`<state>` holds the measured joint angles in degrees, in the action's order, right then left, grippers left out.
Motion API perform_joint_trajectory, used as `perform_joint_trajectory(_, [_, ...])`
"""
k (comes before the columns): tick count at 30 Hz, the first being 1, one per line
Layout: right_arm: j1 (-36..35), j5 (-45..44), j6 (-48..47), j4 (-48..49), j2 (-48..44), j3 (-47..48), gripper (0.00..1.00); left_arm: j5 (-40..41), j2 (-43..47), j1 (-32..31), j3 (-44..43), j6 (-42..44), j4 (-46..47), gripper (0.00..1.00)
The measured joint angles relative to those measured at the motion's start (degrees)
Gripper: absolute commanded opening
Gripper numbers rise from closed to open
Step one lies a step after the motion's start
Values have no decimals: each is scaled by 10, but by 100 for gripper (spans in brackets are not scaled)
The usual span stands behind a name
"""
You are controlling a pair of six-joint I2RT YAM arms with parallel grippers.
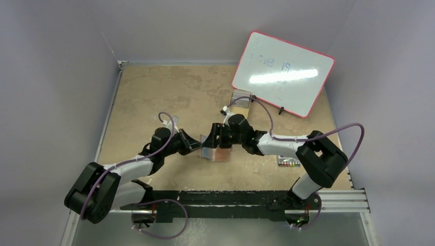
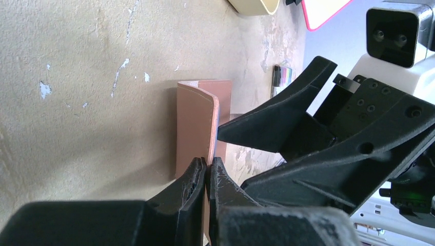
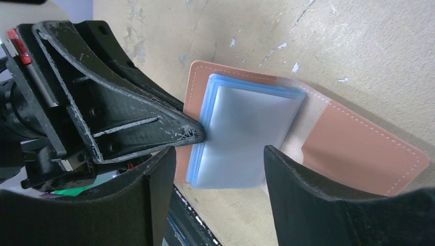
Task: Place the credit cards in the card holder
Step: Turn over the card slot in the card holder.
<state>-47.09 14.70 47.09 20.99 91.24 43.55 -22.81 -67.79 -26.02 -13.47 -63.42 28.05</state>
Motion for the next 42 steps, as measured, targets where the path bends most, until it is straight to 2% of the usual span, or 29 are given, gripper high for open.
perform_joint_trajectory(7, [-7, 0, 0, -4, 10, 0, 65, 0, 0, 0, -2, 0, -2, 0])
perform_joint_trajectory(20, [-16, -17, 5, -18, 33, 8, 52, 7, 0, 0, -2, 10, -21, 0])
perform_joint_trajectory(30, [-20, -61, 2, -64, 32, 21, 51, 14, 0, 0, -3, 25, -41, 0])
perform_joint_trajectory(42, [-15, -139, -13, -168, 19, 30, 51, 10, 2, 0, -20, 46, -70, 0])
